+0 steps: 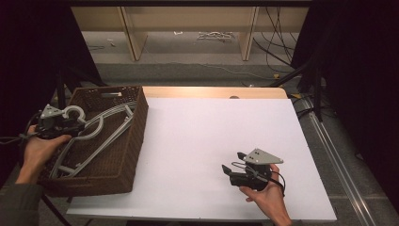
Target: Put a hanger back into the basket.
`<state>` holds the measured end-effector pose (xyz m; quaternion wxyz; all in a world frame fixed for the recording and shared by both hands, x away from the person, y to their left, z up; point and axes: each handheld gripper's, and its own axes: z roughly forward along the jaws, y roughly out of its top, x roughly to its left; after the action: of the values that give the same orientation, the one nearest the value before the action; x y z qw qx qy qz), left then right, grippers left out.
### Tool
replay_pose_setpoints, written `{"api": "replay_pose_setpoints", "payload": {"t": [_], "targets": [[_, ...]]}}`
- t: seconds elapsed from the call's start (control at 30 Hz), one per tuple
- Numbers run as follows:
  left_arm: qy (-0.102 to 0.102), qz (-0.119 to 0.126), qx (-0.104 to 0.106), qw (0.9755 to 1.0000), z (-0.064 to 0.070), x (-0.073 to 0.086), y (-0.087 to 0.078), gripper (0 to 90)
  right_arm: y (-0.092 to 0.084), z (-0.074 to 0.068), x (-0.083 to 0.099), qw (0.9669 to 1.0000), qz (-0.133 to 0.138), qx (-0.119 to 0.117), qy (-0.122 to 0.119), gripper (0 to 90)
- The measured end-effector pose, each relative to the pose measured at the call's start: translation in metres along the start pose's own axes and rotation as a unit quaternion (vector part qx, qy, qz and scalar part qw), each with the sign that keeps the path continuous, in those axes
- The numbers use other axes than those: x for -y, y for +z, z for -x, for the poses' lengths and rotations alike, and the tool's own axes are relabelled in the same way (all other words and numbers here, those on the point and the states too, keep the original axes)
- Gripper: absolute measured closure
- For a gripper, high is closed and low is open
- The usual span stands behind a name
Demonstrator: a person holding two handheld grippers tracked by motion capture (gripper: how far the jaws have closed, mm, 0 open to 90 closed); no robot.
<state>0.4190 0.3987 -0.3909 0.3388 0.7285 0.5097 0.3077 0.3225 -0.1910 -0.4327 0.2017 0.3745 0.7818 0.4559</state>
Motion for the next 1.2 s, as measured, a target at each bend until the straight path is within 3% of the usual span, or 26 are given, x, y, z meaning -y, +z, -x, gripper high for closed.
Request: {"api": "replay_pose_setpoints", "payload": {"t": [0.17,0.27,0.4,0.53,0.67,0.73,0.83,1.0,1.13,1.2], "targets": [[-0.017,0.032,0.006,0.9993,0.016,-0.007,-0.016,40.5,-0.001,0.000,-0.001,1.0000,0.005,0.001,-0.003,29.1],[-0.030,0.059,0.019,0.9977,0.027,-0.010,-0.026,37.3,-0.002,0.000,-0.001,0.9999,0.010,0.002,-0.002,29.1],[-0.051,0.100,0.057,0.9920,0.046,-0.015,-0.036,33.8,-0.002,0.000,-0.002,0.9999,0.015,0.002,-0.001,29.0],[-0.060,0.126,0.076,0.9873,0.066,-0.018,-0.044,30.8,-0.002,-0.002,-0.002,0.9998,0.019,-0.002,0.003,29.0],[-0.052,0.148,0.093,0.9833,0.091,-0.021,-0.051,29.9,-0.002,-0.002,-0.003,0.9989,0.047,-0.003,-0.005,27.5],[-0.043,0.159,0.112,0.9800,0.103,-0.021,-0.053,29.1,-0.004,-0.003,-0.004,0.9989,0.046,-0.003,-0.004,26.7],[-0.032,0.163,0.134,0.9769,0.121,-0.021,-0.055,29.1,-0.004,-0.003,-0.004,0.9987,0.049,-0.011,0.004,25.6],[-0.020,0.176,0.158,0.9714,0.141,-0.020,-0.051,28.8,-0.003,-0.005,-0.005,0.9980,0.062,-0.015,0.002,24.3],[-0.003,0.176,0.172,0.9693,0.154,-0.018,-0.048,28.4,-0.003,-0.005,-0.005,0.9974,0.070,-0.017,-0.002,22.8],[0.004,0.190,0.180,0.9652,0.160,-0.018,-0.049,27.9,-0.004,-0.007,-0.006,0.9970,0.073,-0.024,0.005,22.8]]}}
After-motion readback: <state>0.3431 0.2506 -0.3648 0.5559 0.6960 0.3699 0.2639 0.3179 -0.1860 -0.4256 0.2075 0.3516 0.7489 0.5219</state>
